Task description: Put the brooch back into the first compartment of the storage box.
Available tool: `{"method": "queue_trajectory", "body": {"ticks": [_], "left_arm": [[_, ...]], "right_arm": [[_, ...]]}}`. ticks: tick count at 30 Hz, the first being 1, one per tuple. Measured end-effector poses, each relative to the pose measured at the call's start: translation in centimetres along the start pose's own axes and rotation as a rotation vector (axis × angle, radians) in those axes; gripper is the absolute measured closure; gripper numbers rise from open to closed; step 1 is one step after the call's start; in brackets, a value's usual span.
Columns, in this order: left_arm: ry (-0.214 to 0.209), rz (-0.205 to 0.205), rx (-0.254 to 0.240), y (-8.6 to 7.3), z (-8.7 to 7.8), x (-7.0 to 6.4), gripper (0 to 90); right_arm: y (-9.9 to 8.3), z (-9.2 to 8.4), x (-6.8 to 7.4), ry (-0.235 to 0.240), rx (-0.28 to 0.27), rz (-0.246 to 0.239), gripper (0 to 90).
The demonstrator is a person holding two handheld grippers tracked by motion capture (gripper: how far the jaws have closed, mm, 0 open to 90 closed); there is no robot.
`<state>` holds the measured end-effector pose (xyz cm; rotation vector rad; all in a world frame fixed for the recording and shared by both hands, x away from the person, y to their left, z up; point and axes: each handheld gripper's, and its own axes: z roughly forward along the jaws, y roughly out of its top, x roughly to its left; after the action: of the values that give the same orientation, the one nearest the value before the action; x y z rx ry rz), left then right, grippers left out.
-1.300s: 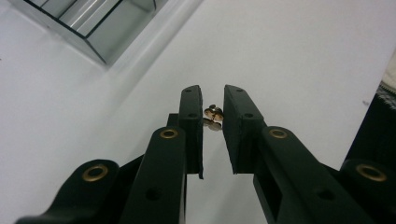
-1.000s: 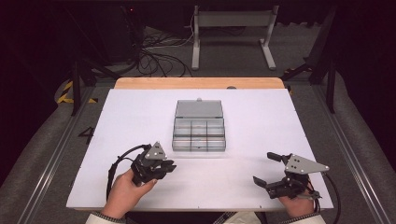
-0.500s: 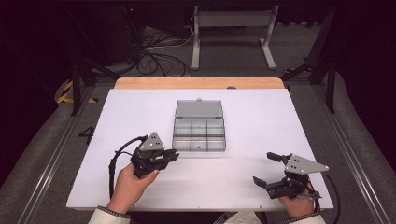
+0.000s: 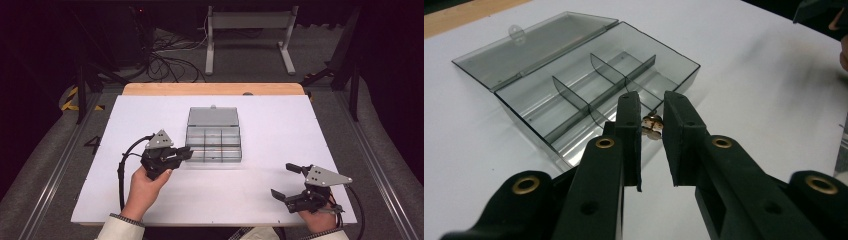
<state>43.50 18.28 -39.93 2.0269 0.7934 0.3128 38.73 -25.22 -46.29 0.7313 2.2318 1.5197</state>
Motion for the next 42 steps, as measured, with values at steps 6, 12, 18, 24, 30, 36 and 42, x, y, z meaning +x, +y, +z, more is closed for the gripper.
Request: {"method": "queue_trajectory", "body": {"ticks": [6, 12, 18, 24, 30, 36, 42], "left_arm": [[0.029, -0.010, -0.021, 0.2, 0.5, 0.5, 78.1], [0.039, -0.031, -0.056, 0.5, 1.0, 1.2, 78.1], [0.055, -0.046, -0.071, 1.0, 1.5, 1.5, 78.1], [0.063, -0.048, -0.076, 1.7, 2.3, 1.6, 78.1], [0.072, -0.050, -0.067, 2.3, 3.1, 1.6, 78.1], [0.085, -0.054, -0.065, 2.9, 3.7, 1.9, 78.0], [0.105, -0.064, -0.058, 3.2, 4.6, 2.3, 78.0]], "right_arm": [[0.0, 0.0, 0.0, 0.001, 0.001, 0.003, 2.3], [0.0, 0.0, 0.0, 0.001, 0.000, 0.003, 2.3], [0.0, 0.0, -0.1, 0.001, 0.000, 0.007, 2.4], [0.0, 0.0, -0.1, 0.002, 0.001, 0.007, 2.4], [-0.1, 0.0, -0.1, 0.003, 0.001, 0.008, 2.3], [-0.1, -0.1, -0.1, 0.004, -0.001, 0.009, 2.4], [-0.1, -0.1, -0.2, 0.005, -0.001, 0.009, 2.3]]}}
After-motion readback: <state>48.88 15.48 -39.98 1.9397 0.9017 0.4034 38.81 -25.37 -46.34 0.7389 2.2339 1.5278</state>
